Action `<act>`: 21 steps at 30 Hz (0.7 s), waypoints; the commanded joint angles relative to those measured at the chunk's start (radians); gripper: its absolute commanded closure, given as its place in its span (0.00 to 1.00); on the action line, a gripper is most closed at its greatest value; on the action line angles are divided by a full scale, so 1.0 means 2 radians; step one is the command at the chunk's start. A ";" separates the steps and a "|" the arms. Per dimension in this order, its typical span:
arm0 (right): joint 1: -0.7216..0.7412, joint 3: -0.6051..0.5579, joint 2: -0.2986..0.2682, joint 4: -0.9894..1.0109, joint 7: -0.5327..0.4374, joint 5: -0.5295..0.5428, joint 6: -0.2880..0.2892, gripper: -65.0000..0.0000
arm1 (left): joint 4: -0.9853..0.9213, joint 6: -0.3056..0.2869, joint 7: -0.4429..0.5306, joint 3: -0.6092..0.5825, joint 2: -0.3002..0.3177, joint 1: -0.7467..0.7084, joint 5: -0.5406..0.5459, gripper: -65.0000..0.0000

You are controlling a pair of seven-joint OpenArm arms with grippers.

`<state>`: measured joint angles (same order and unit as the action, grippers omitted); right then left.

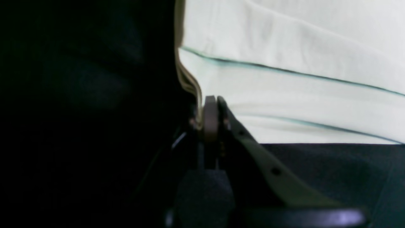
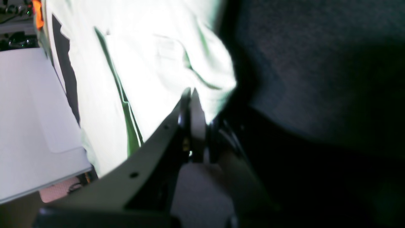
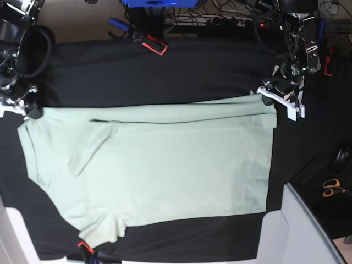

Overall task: Fold the T-shirt properly
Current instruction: 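Drag the folded shirt toward the arms with both grippers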

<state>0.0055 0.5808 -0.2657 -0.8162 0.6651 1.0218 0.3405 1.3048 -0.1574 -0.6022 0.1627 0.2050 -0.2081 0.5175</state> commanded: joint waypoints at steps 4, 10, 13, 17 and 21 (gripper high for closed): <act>-0.007 0.007 -0.012 -0.011 0.014 0.008 0.004 1.00 | 0.005 0.005 -0.003 0.003 0.008 -0.002 -0.005 1.00; -0.044 0.008 0.000 -0.036 0.015 0.008 0.004 1.00 | 0.007 0.005 -0.003 -0.002 0.020 -0.016 -0.005 1.00; -0.065 0.008 0.006 -0.076 0.016 0.008 0.004 1.00 | 0.010 0.005 -0.003 0.003 0.022 -0.028 -0.005 1.00; -0.086 0.008 0.019 -0.104 0.021 0.008 0.002 1.00 | 0.030 0.005 -0.003 0.003 0.033 -0.047 -0.005 1.00; -0.100 0.008 0.020 -0.112 0.031 0.008 0.004 1.00 | 0.055 0.005 -0.003 0.003 0.036 -0.067 -0.005 1.00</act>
<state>-0.1925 0.5888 -0.2089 -1.0256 0.7395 1.0229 0.3401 1.3979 -0.1562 -0.6132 0.1623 0.2619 -0.3424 0.5129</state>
